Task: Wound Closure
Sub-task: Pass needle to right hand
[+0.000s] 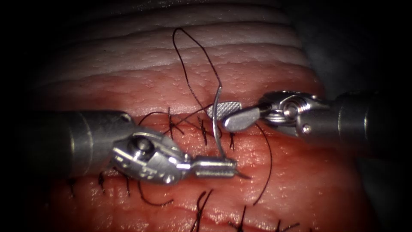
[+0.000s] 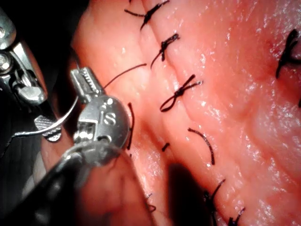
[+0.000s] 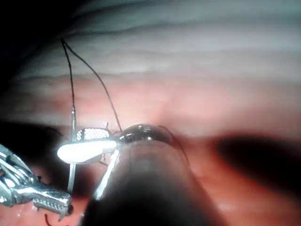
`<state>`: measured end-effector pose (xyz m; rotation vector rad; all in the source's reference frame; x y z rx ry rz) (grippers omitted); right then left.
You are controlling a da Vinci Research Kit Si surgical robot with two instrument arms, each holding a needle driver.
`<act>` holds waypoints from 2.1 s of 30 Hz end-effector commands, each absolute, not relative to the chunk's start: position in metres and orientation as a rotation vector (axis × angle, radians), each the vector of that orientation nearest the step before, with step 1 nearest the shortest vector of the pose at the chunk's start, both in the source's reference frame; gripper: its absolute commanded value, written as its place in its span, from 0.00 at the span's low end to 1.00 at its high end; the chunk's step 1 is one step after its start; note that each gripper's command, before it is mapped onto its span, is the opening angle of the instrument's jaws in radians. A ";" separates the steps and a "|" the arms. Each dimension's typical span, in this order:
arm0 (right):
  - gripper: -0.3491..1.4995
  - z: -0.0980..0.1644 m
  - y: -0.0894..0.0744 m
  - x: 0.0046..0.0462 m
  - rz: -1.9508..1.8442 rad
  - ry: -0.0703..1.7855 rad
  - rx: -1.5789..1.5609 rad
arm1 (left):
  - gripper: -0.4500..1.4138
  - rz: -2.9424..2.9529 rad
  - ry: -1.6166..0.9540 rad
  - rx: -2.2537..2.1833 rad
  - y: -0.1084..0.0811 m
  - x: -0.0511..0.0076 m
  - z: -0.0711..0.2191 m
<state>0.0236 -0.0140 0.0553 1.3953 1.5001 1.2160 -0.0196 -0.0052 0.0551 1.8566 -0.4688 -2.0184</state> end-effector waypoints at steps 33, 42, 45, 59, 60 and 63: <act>0.27 0.056 -0.014 0.0259 1.235 1.463 1.468 | 0.00 -1.989 -0.449 1.892 -0.006 -0.0208 0.055; 0.63 0.055 -0.014 0.0263 1.234 1.464 1.468 | 0.00 -1.996 -0.427 1.910 -0.006 -0.0208 0.055; 0.42 0.055 -0.014 0.0263 1.235 1.464 1.468 | 0.00 -1.998 -0.421 1.915 -0.006 -0.0209 0.055; 0.00 0.056 -0.014 0.0273 1.214 1.459 1.339 | 0.48 -2.019 -0.375 1.947 -0.006 -0.0209 0.054; 0.00 0.056 -0.014 0.0271 1.207 1.467 1.304 | 0.65 -2.033 -0.355 1.964 -0.006 -0.0209 0.054; 0.00 0.057 -0.013 0.0261 1.227 1.478 1.215 | 0.84 -2.064 -0.312 1.993 -0.005 -0.0209 0.054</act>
